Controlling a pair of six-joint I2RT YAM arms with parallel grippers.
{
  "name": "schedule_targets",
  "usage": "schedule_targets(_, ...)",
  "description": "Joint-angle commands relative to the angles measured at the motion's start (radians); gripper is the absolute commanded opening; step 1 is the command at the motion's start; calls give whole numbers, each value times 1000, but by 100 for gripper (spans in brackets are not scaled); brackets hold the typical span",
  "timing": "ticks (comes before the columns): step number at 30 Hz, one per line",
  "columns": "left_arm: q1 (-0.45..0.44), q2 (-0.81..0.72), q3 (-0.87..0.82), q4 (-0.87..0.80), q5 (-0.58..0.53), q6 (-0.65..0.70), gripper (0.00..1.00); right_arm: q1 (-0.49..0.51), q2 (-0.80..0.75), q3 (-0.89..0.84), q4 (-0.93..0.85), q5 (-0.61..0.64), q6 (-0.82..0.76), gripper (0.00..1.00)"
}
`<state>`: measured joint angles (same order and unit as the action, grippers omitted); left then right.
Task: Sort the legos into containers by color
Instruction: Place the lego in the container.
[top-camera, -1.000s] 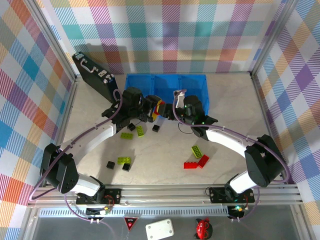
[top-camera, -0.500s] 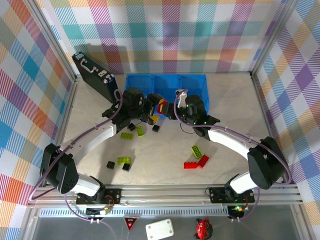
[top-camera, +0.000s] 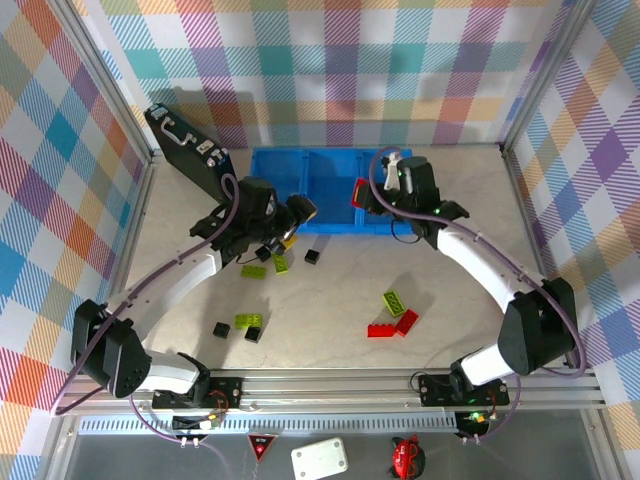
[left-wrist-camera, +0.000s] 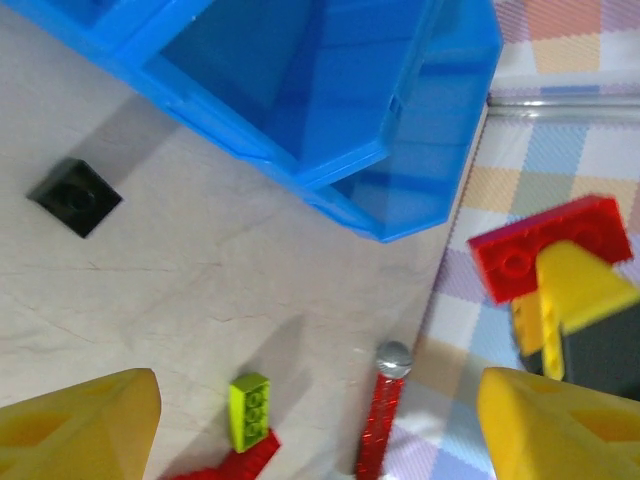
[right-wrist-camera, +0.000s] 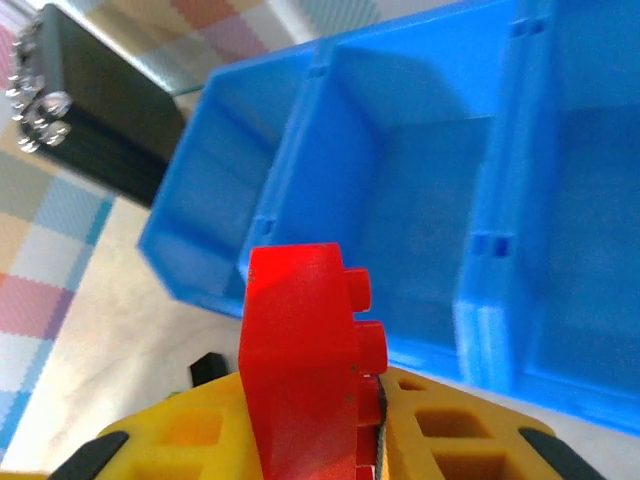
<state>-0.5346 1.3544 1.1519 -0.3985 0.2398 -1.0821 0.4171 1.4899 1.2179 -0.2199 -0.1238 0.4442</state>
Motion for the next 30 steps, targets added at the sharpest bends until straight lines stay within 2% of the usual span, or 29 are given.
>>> schedule_targets(1,10,-58,25,-136,-62,216,82,-47,87,95,-221,11,-105,29)
schedule_targets(9,16,-94,43,-355,-163,374,81,-103,341,367,-495,124,-220,30)
schedule_targets(18,18,-158,-15,-360,-175,386,81,-123,594,629,-665,209,-278,33)
schedule_targets(24,18,-187,-37,-349,-167,399,83,-133,692,714,-728,247,-306,33)
schedule_targets(30,18,-201,-46,-362,-171,410,83,-149,756,743,-744,218,-311,33)
